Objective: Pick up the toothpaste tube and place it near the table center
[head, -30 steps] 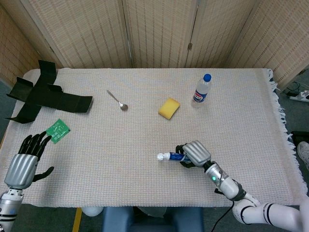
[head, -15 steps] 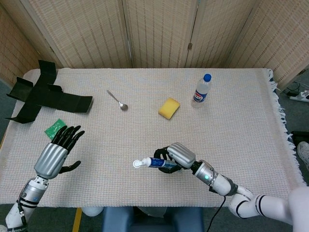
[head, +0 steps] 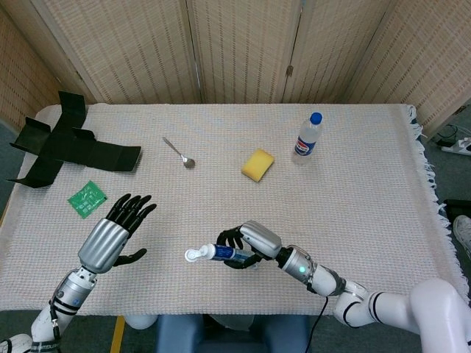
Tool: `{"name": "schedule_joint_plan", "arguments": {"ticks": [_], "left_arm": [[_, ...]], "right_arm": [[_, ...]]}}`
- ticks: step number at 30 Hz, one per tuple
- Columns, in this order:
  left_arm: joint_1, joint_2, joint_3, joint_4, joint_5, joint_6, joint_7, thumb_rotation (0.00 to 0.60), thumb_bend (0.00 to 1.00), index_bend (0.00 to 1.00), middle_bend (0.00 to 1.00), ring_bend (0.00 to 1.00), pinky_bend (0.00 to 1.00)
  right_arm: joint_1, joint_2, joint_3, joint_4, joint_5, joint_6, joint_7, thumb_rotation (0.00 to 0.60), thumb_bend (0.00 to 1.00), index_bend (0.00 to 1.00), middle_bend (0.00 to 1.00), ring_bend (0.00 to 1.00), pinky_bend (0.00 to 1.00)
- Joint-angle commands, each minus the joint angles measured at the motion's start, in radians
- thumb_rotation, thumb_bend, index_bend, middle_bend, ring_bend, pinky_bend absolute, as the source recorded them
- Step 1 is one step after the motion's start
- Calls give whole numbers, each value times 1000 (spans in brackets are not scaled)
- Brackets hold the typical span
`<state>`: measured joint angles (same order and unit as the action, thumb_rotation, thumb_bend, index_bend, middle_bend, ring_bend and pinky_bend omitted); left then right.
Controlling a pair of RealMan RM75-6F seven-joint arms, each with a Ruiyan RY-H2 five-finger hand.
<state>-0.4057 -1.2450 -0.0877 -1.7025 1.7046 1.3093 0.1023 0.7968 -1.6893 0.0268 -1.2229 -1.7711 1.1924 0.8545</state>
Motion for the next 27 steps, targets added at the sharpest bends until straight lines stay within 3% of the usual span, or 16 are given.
{"name": "schedule_joint_plan", "arguments": {"ticks": [1, 27], "left_arm": [[-8, -13, 3, -4, 8, 2, -3, 600, 256, 0, 64, 74, 0], [-59, -80, 26, -20, 31, -1, -21, 600, 256, 0, 67, 76, 0]], "right_arm": [[6, -7, 2, 1, 8, -3, -9, 600, 844, 707, 635, 689, 639], [92, -46, 38, -35, 80, -112, -146, 600, 871, 717, 642, 687, 639]]}}
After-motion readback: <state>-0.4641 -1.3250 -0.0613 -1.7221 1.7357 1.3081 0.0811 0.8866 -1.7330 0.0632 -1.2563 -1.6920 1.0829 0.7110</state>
